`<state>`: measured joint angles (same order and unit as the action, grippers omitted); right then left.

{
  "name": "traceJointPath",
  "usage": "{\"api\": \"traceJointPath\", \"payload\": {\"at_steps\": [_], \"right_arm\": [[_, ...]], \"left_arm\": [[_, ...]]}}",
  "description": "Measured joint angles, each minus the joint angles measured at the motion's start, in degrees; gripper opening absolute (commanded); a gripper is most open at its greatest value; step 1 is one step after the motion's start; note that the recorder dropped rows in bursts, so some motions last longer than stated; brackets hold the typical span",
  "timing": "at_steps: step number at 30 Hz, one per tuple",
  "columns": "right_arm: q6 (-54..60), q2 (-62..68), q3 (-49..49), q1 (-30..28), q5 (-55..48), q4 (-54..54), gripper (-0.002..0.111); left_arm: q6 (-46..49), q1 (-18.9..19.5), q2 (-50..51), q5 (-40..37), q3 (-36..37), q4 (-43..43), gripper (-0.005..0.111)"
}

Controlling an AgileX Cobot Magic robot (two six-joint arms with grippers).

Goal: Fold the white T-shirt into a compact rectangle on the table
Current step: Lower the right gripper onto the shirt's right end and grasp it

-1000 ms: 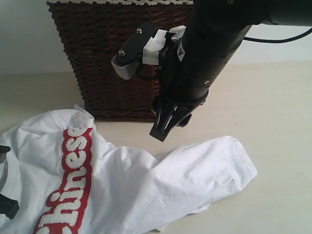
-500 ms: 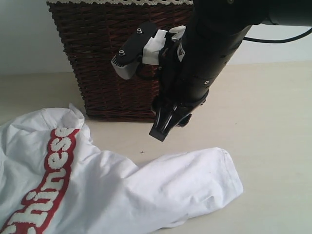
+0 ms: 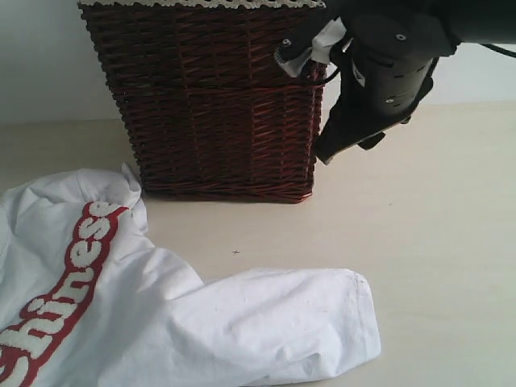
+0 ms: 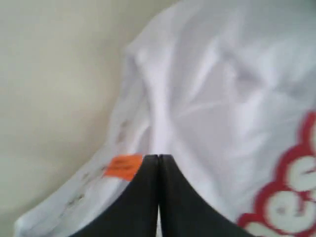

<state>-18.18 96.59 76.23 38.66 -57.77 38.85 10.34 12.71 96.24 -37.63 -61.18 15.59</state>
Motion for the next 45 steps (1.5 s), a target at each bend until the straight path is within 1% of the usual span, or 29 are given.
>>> {"api": "traceJointPath", "payload": {"at_steps": [3, 5, 7, 8, 11, 13, 15, 17, 18, 19, 23, 27, 29, 30, 31, 32, 36, 40, 45], "right_arm": [[-0.95, 1.0, -2.24, -3.06, 2.16, -0.46, 0.04], [0.55, 2.22, -4.31, -5.28, 3.34, -2.73, 0.031], [6.67, 4.04, -6.03, -8.17, 4.6, -10.38, 0.025], [10.18, 5.08, -6.39, -9.7, 5.0, -14.8, 0.025], [25.6, 7.9, -6.8, -13.51, 5.25, -32.98, 0.028], [34.41, 8.92, -6.8, -14.73, 5.15, -42.54, 0.035], [40.18, 9.55, -6.8, -15.15, 5.15, -47.21, 0.047], [43.03, 10.06, -6.8, -15.15, 5.15, -49.01, 0.06], [43.24, 10.31, -6.8, -15.15, 5.3, -48.99, 0.063], [42.85, 10.8, -6.8, -15.15, 5.28, -48.48, 0.065], [39.25, 14.17, -6.8, -15.27, 4.91, -45.18, 0.062], [38.52, 17.51, -6.8, -15.52, 4.25, -44.47, 0.059], [38.52, 18.77, -6.8, -15.52, 3.32, -44.47, 0.057], [38.65, 19.24, -6.8, -15.52, 2.63, -44.6, 0.054], [39.1, 19.57, -6.8, -15.52, 1.85, -44.88, 0.047], [39.76, 20.06, -6.8, -15.52, 1.09, -45.47, 0.04], [46.58, 20.51, -6.7, -15.52, -1.88, -51.18, -0.001], [53.51, 20.89, -4.52, -15.52, -5.94, -56.47, 0.0], [55.52, 20.32, -0.9, -14.21, -9.88, -58.52, 0.0]], "left_arm": [[13.11, -2.65, -5.34, 1.01, 0.91, 15.45, 0.0], [22.43, -5.11, -7.98, 0.77, 2.14, 24.85, 0.0], [29.31, -8.25, -10.14, -0.39, 3.38, 32.3, 0.0], [31.07, -9.55, -11.04, -0.81, 3.68, 34.4, 0.0], [34.19, -13.54, -13.14, -2.06, 4.63, 36.3, 0.0], [34.68, -15.31, -14.12, -2.42, 5.01, 36.55, 0.0], [35.1, -16.31, -14.83, -2.57, 5.5, 36.74, 0.0], [35.22, -16.99, -15.4, -2.71, 5.61, 36.84, 0.0], [35.22, -17.1, -15.55, -2.95, 5.61, 37.02, 0.0], [35.22, -17.1, -15.64, -3.36, 5.61, 37.47, 0.0], [35.22, -17.1, -15.76, -4.05, 5.61, 37.85, 0.0], [35.22, -17.1, -15.76, -4.26, 5.63, 38.04, 0.0], [35.22, -17.1, -15.76, -4.37, 5.63, 38.17, 0.0], [35.22, -17.1, -15.76, -4.47, 5.63, 38.44, 0.0], [35.22, -17.1, -15.76, -4.47, 5.63, 38.58, 0.0], [35.22, -17.1, -15.76, -4.5, 5.63, 38.69, 0.0], [35.22, -17.1, -15.76, -4.82, 5.63, 38.94, 0.0], [35.22, -17.1, -15.76, -5.1, 5.63, 39.21, 0.0], [35.22, -17.26, -15.76, -5.26, 6.99, 40.59, 0.0]]}}
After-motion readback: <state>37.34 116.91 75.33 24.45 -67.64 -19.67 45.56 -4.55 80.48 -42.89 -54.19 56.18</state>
